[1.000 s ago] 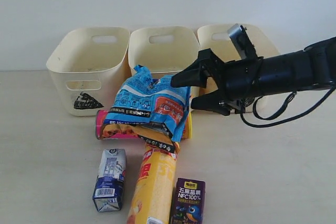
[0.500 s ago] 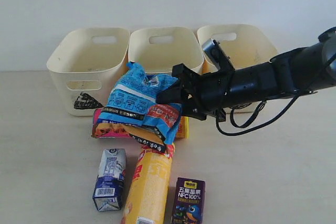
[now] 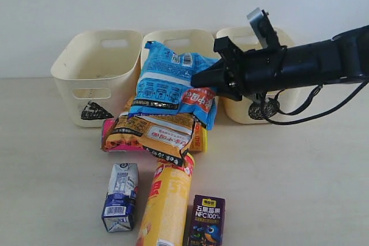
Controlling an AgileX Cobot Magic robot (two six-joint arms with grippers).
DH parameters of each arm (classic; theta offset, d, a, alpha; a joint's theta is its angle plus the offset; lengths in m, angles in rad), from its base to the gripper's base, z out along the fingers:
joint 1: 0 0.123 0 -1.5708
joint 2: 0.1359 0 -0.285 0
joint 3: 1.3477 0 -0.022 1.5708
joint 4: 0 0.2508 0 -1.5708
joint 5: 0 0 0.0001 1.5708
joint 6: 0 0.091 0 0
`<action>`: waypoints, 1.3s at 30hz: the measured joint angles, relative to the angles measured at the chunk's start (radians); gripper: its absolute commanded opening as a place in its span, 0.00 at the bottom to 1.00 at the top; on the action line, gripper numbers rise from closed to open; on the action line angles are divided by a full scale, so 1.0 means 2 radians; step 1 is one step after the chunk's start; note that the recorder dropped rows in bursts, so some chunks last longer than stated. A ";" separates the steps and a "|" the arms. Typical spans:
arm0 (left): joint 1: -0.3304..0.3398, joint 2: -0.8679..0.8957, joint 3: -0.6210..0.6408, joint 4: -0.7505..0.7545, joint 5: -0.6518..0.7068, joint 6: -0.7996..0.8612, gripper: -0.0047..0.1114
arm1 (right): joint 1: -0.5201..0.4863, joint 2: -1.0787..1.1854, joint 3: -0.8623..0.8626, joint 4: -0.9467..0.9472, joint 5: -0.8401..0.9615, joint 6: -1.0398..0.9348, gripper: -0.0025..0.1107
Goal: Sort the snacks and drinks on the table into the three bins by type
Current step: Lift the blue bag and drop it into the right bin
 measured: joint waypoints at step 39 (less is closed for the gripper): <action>0.000 0.000 0.000 0.000 0.000 0.000 0.08 | -0.134 0.018 -0.152 -0.011 -0.220 0.014 0.02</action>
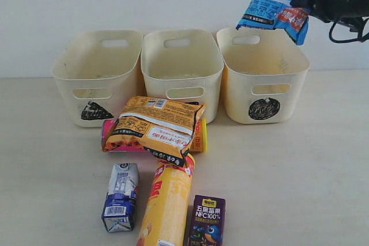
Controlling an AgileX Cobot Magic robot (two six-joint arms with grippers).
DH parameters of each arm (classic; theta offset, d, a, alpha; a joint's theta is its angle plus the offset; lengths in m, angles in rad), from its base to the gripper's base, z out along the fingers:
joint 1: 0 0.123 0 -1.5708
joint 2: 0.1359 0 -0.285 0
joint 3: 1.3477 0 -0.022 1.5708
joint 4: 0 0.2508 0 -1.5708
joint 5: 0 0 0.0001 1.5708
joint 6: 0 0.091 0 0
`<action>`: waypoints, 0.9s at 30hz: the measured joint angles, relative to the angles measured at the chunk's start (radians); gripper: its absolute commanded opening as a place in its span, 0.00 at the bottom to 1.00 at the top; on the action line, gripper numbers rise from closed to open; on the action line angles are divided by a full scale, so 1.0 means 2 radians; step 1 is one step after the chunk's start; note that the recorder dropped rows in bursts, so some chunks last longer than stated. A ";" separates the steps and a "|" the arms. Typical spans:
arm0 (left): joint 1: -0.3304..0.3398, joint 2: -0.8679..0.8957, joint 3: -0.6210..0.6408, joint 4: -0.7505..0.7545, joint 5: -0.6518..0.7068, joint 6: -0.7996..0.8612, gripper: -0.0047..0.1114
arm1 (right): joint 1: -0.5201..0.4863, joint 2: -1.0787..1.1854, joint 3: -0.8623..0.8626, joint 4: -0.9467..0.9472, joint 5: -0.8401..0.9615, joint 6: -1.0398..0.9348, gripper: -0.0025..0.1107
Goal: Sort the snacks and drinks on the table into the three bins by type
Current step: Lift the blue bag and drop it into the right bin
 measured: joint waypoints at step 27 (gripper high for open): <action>0.000 0.000 0.000 0.000 0.000 0.000 0.08 | 0.016 0.108 -0.064 -0.010 -0.042 -0.027 0.64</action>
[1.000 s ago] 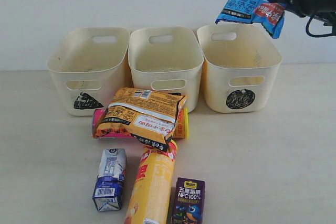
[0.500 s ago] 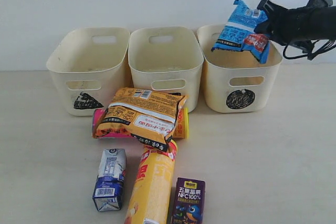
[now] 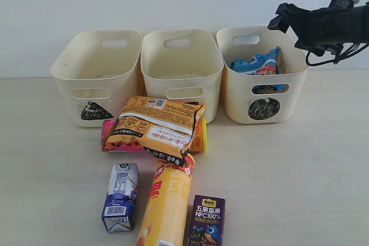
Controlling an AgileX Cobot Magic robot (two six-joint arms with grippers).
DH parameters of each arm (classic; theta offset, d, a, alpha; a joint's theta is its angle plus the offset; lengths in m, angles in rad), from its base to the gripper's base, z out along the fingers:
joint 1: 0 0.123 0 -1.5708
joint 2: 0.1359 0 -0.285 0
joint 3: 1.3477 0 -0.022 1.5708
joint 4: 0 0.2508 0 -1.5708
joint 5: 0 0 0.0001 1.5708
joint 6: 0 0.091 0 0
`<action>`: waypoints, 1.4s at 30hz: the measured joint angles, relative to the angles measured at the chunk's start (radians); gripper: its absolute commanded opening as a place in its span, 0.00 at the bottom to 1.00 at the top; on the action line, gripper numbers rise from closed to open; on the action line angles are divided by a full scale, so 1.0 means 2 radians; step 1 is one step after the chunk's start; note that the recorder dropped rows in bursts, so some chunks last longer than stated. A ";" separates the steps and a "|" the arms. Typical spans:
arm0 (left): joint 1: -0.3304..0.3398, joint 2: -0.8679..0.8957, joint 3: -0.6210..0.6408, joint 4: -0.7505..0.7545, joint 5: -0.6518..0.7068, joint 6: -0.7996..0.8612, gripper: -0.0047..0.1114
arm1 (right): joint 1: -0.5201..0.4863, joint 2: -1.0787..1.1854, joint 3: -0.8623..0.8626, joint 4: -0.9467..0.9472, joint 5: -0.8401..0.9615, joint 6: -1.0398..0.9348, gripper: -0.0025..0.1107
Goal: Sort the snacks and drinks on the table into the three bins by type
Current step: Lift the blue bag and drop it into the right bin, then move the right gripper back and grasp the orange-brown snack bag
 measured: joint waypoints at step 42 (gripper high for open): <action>0.000 0.000 0.000 0.000 0.000 0.000 0.08 | 0.116 -0.230 0.260 -0.223 0.121 0.035 0.02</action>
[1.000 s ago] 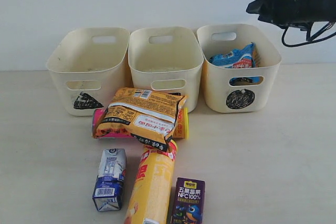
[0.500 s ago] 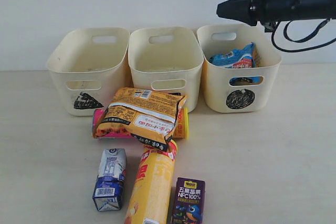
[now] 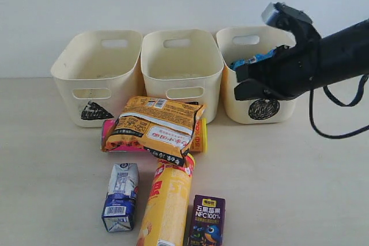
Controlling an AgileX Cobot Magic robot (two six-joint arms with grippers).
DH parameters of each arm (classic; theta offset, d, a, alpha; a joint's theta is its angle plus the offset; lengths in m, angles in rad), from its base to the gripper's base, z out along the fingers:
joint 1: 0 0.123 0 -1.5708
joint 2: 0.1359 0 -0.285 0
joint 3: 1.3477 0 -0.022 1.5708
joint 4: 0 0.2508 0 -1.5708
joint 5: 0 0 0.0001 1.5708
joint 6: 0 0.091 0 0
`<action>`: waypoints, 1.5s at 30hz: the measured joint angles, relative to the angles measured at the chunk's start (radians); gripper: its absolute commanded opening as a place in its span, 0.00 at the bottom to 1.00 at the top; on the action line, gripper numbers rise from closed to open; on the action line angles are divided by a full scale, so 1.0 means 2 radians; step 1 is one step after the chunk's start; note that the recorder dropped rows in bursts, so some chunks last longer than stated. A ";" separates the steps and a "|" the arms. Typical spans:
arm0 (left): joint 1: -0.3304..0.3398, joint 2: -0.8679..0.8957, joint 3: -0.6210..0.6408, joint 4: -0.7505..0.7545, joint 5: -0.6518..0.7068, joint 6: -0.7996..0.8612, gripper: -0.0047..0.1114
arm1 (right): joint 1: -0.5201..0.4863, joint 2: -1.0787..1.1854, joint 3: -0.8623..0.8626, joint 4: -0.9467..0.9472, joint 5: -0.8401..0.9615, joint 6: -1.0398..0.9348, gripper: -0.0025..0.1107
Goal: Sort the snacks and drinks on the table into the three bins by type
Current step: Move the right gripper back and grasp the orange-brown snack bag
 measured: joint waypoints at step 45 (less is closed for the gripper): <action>-0.001 0.000 0.000 0.000 0.000 0.000 0.08 | 0.047 0.215 -0.023 0.314 0.110 -0.033 0.69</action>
